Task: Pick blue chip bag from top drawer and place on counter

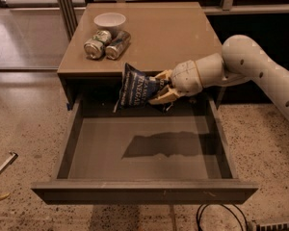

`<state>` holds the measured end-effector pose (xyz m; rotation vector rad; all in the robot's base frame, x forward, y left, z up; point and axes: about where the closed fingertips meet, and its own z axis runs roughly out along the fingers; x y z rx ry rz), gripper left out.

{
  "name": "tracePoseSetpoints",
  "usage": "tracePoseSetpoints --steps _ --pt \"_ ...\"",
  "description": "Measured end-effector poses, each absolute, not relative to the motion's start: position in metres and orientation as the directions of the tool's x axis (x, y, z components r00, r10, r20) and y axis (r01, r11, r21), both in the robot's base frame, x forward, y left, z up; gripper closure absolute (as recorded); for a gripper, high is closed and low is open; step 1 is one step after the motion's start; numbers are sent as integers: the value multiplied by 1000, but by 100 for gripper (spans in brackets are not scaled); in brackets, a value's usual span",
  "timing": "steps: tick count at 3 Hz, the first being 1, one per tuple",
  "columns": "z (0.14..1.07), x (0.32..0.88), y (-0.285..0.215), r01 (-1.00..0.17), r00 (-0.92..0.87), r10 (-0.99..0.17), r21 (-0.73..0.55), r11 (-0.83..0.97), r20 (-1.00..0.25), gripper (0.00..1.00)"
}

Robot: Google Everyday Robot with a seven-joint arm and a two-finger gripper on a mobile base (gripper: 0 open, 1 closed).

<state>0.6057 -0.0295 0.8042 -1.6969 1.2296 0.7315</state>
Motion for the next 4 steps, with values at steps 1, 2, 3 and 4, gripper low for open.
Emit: tracePoseSetpoints --steps 1,2,3,4 --pt "845 621 -43 -934 352 -391 -349 -82 -851 100" --pt "871 639 -53 -940 319 -378 -342 -6 -869 100" --pt "896 652 -54 -940 269 -378 -326 94 -886 100" --pt "908 669 -52 -934 178 -364 -274 231 -914 100"
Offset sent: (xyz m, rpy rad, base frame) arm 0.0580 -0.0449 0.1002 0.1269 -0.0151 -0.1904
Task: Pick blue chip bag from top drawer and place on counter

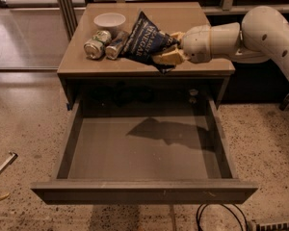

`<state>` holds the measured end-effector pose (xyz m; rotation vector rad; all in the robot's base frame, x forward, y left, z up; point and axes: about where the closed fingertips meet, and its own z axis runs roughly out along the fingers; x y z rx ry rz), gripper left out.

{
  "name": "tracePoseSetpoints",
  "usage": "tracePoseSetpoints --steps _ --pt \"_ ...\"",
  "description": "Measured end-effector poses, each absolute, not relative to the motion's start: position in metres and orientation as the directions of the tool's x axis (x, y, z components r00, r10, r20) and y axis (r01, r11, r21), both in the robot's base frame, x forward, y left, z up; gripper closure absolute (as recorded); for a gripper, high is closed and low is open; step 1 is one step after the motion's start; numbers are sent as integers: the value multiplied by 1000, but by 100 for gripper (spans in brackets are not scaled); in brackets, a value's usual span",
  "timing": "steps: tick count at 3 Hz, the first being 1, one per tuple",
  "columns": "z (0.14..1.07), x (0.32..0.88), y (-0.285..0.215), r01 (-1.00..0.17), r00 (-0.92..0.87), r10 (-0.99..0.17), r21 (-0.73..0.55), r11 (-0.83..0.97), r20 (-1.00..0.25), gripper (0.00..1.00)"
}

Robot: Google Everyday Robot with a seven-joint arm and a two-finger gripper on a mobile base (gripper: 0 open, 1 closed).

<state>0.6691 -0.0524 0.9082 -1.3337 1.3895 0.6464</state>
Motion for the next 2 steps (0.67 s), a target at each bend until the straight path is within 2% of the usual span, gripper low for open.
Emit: tracePoseSetpoints --steps 2 --pt "904 729 -40 -883 -28 -332 -132 450 -943 100"
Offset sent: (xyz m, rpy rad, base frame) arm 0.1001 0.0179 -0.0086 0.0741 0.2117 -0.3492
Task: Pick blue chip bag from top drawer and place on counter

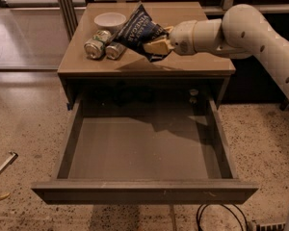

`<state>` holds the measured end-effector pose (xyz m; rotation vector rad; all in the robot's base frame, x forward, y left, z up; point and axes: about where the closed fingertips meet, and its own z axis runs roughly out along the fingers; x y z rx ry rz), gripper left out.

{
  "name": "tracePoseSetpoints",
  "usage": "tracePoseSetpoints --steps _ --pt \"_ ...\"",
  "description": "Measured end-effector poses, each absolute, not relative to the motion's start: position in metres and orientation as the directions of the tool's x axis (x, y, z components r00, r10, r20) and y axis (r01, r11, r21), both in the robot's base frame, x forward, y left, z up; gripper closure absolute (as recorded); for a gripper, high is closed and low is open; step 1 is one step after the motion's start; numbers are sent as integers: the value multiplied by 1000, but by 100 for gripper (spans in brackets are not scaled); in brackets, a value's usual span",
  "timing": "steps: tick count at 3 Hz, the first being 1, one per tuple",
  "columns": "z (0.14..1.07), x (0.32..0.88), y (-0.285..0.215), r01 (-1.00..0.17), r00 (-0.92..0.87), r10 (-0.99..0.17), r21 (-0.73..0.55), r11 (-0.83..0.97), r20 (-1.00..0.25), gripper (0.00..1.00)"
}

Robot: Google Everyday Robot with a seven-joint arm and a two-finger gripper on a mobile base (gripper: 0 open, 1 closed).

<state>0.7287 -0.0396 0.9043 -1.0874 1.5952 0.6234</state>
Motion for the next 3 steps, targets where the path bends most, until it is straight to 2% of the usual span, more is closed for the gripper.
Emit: tracePoseSetpoints --steps 2,3 --pt "876 781 -29 -836 -187 -369 -50 547 -911 100" --pt "856 789 -38 -816 -250 -389 -24 578 -887 81"
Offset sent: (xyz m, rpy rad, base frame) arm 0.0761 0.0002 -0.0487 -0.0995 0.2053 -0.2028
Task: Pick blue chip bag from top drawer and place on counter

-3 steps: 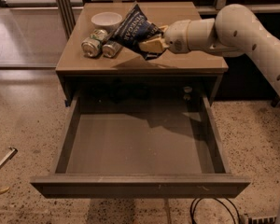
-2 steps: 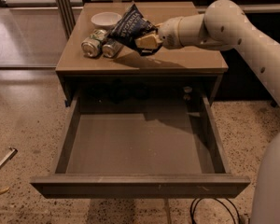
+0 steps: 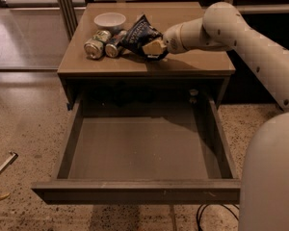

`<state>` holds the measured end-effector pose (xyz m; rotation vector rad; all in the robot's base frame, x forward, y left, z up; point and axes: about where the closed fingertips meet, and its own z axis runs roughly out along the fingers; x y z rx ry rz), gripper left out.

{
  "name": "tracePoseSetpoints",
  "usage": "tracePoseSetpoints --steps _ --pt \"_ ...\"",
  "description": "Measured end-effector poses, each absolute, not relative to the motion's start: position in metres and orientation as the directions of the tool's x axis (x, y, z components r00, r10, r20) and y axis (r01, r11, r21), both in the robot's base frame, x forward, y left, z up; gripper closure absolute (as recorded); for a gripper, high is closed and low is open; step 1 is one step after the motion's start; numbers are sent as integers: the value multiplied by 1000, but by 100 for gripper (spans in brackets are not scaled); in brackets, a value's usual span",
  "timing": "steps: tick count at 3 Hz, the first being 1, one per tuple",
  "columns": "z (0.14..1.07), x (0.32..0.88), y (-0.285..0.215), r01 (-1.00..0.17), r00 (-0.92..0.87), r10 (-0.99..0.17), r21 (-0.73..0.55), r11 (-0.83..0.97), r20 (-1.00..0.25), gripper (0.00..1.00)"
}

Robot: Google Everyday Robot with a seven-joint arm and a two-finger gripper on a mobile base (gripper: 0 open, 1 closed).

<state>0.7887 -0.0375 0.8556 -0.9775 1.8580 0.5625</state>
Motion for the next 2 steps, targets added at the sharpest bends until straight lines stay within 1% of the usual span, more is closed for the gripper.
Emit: tracePoseSetpoints --steps 2 --pt "842 788 -45 -815 -270 -400 -13 579 -876 35"
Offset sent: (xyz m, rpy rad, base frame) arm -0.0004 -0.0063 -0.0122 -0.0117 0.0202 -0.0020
